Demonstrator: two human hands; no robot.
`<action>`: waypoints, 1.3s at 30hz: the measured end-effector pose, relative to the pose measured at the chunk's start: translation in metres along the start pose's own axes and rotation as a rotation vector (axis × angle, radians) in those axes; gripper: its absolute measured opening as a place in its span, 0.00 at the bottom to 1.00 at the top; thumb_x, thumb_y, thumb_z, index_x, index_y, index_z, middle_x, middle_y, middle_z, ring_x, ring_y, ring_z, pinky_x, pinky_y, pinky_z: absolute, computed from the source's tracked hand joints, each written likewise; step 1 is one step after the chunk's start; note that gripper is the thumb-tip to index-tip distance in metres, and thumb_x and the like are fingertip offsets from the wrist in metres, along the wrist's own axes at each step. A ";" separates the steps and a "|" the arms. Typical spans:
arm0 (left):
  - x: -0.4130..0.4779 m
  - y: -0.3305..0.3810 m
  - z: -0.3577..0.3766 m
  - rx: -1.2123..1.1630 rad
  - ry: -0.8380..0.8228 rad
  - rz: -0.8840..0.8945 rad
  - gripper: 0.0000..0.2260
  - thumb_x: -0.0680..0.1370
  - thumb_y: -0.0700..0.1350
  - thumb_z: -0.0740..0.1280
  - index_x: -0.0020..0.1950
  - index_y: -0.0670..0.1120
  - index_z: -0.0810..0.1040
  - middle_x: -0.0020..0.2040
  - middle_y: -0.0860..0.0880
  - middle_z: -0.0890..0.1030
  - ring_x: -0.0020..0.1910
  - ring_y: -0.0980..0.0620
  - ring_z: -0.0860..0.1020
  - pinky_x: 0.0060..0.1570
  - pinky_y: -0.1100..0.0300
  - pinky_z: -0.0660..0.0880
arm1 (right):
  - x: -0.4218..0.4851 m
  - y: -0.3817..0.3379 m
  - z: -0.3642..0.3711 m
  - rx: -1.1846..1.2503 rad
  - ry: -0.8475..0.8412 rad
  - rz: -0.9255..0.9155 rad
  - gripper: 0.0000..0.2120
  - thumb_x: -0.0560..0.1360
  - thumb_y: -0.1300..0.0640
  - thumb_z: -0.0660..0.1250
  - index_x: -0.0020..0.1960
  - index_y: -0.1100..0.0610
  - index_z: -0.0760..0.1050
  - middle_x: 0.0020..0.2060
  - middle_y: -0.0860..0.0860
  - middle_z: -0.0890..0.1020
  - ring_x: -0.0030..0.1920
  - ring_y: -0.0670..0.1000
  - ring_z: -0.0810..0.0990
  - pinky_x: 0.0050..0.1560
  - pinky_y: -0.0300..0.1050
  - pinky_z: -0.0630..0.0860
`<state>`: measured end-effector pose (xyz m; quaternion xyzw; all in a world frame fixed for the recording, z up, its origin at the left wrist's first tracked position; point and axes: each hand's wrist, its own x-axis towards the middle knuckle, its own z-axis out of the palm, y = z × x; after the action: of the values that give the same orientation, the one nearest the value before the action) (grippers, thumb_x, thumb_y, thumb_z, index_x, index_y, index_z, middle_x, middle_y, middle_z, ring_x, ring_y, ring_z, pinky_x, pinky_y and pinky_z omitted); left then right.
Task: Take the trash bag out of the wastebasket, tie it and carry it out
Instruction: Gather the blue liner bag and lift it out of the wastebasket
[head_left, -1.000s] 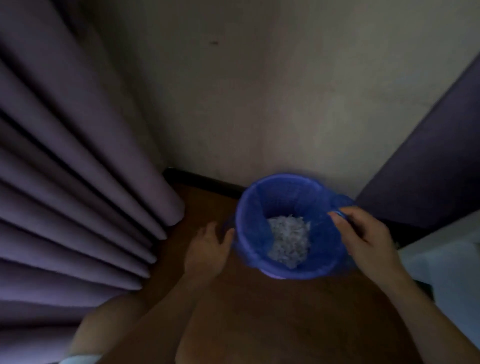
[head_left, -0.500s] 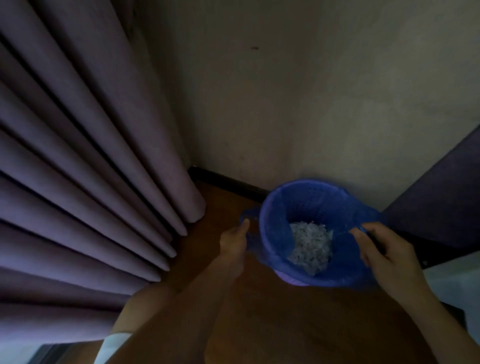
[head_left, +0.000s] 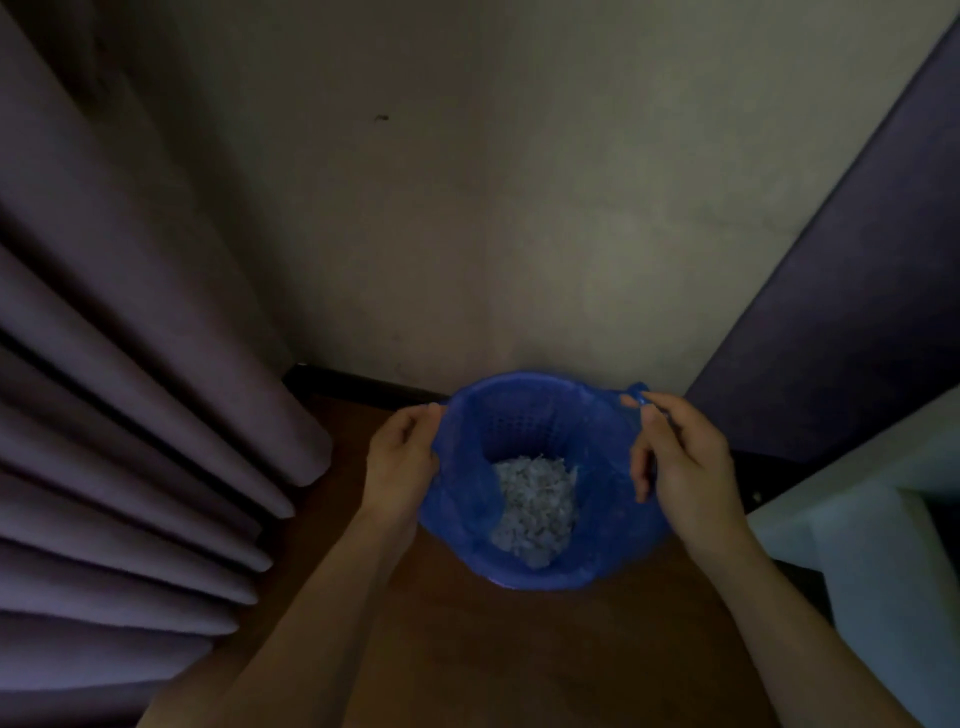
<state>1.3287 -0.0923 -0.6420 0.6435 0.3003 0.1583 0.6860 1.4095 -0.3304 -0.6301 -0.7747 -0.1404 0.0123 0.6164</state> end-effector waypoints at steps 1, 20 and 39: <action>-0.001 0.002 0.001 0.037 -0.012 0.038 0.08 0.82 0.49 0.65 0.47 0.49 0.82 0.41 0.51 0.84 0.42 0.53 0.82 0.40 0.57 0.79 | -0.001 -0.002 0.001 0.048 0.008 0.018 0.11 0.85 0.53 0.56 0.56 0.51 0.77 0.27 0.50 0.77 0.22 0.45 0.71 0.24 0.39 0.71; 0.008 0.011 0.007 0.289 -0.065 0.287 0.09 0.82 0.50 0.61 0.44 0.52 0.74 0.39 0.41 0.80 0.35 0.51 0.77 0.39 0.51 0.74 | -0.003 -0.009 0.008 0.102 0.008 0.071 0.14 0.84 0.54 0.57 0.43 0.46 0.76 0.25 0.45 0.67 0.24 0.42 0.64 0.23 0.37 0.62; -0.011 0.070 -0.021 0.468 -0.588 0.488 0.04 0.83 0.43 0.62 0.51 0.46 0.76 0.33 0.44 0.80 0.33 0.44 0.80 0.37 0.47 0.77 | -0.019 -0.031 -0.018 -0.369 -0.069 -0.265 0.18 0.82 0.43 0.56 0.71 0.37 0.67 0.34 0.45 0.80 0.33 0.45 0.81 0.38 0.34 0.75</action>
<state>1.3194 -0.0736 -0.5714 0.8510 -0.0403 0.0538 0.5208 1.3885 -0.3455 -0.5995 -0.8483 -0.2616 -0.0682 0.4552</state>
